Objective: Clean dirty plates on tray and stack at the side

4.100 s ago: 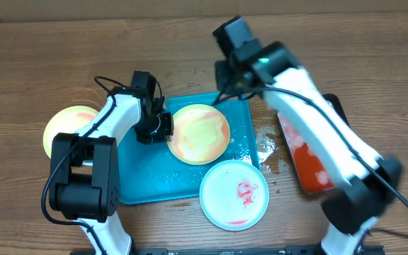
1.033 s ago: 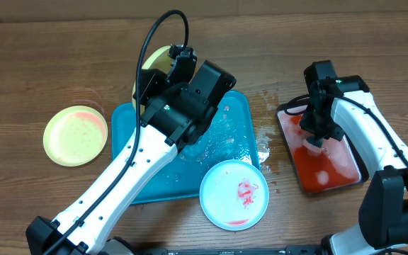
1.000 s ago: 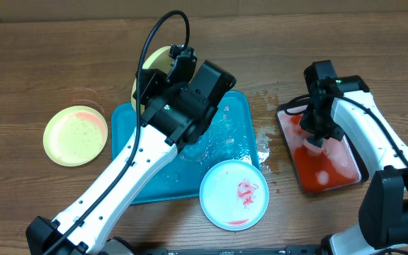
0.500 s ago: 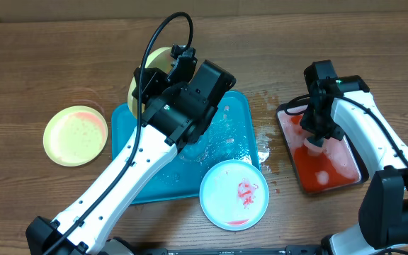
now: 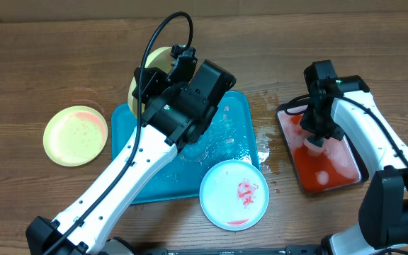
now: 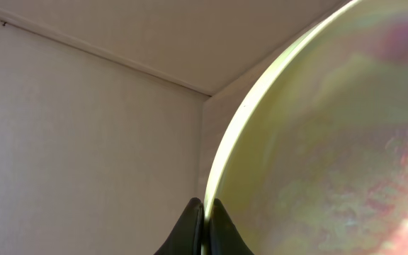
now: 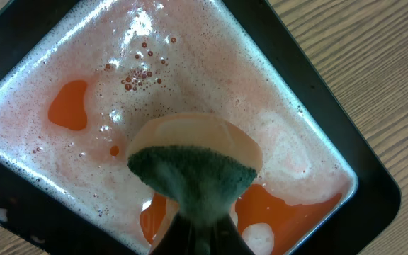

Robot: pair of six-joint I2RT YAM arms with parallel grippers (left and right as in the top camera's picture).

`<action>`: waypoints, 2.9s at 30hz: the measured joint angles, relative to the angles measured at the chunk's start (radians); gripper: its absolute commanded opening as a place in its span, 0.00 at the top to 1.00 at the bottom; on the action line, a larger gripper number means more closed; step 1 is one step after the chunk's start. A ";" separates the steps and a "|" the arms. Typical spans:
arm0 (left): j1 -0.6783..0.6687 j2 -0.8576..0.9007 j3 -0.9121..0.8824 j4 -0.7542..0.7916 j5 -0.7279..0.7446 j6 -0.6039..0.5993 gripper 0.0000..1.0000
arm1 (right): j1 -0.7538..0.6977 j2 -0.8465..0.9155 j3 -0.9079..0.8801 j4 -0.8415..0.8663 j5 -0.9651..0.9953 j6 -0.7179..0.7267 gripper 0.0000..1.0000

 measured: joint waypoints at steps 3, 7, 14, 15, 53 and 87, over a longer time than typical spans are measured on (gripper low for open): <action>0.000 0.000 0.000 0.000 0.000 0.000 0.96 | 0.000 0.000 0.000 0.000 0.000 0.000 0.96; 0.000 0.000 0.000 0.000 0.000 0.000 0.96 | 0.000 0.000 0.000 0.001 0.000 0.000 0.96; 0.000 0.000 0.000 0.000 0.000 0.000 0.96 | 0.000 0.000 0.000 0.002 0.000 0.000 0.96; 0.000 0.000 0.000 0.000 0.000 0.000 0.96 | 0.000 0.000 0.000 0.003 0.000 0.000 0.96; 0.000 0.000 0.000 0.006 0.000 -0.001 0.96 | 0.000 0.000 -0.002 0.064 -0.008 0.000 0.96; 0.000 0.000 0.000 0.006 0.000 -0.001 0.96 | 0.000 0.000 -0.002 0.064 -0.008 0.000 0.96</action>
